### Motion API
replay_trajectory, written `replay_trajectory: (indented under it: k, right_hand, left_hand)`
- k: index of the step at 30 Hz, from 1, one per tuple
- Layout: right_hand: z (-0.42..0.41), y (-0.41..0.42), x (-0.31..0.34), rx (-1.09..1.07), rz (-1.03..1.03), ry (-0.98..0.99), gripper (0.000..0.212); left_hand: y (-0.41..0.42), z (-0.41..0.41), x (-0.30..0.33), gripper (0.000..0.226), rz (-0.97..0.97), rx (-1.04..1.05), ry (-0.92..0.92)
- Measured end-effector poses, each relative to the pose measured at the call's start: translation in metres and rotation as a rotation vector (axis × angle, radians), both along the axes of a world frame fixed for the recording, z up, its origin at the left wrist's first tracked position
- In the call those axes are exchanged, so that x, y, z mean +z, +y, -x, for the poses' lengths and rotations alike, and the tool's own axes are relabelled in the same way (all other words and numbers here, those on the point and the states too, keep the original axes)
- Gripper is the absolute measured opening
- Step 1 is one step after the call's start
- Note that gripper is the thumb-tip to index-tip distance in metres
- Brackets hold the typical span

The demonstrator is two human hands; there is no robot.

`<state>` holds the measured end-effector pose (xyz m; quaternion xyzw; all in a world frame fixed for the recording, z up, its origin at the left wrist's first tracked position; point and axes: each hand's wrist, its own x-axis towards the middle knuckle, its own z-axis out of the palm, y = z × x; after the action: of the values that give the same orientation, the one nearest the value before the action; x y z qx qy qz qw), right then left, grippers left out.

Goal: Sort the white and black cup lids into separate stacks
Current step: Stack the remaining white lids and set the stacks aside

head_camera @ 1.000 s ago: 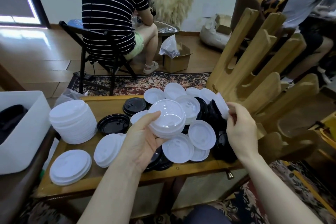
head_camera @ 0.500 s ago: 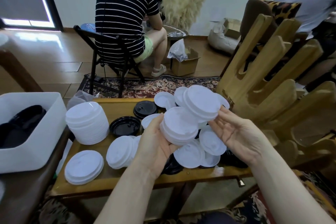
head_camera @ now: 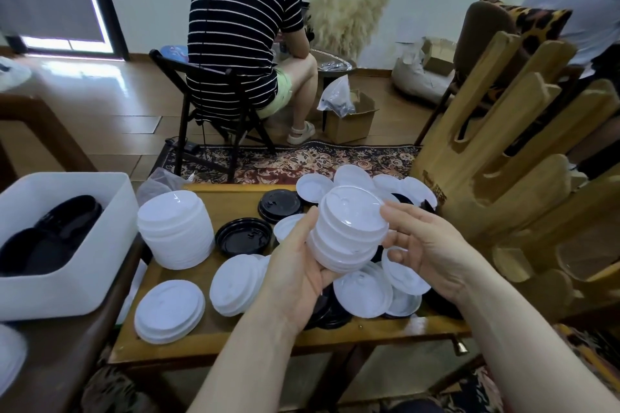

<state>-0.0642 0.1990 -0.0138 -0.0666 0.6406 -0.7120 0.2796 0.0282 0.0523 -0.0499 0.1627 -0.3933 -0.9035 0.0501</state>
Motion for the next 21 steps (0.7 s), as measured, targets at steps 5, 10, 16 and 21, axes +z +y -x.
replay_trajectory:
  k: [5, 10, 16, 21]
  right_hand:
    - [0.004, -0.002, 0.006, 0.06, -0.111, 0.083, 0.029]
    - [0.005, -0.002, 0.011, 0.107, -0.234, 0.24, 0.021]
    - [0.015, -0.008, 0.02, 0.128, -0.355, 0.36, 0.022]
    - [0.014, -0.018, 0.021, 0.235, -0.414, 0.445, 0.021]
  left_hand:
    - [-0.002, -0.002, 0.001, 0.047, -0.016, 0.005, -0.008]
    - [-0.006, -0.003, 0.001, 0.05, -0.012, -0.041, -0.064]
    - [-0.004, -0.006, 0.002, 0.052, 0.067, -0.112, -0.071]
    - [-0.003, -0.007, 0.004, 0.049, 0.058, -0.128, -0.056]
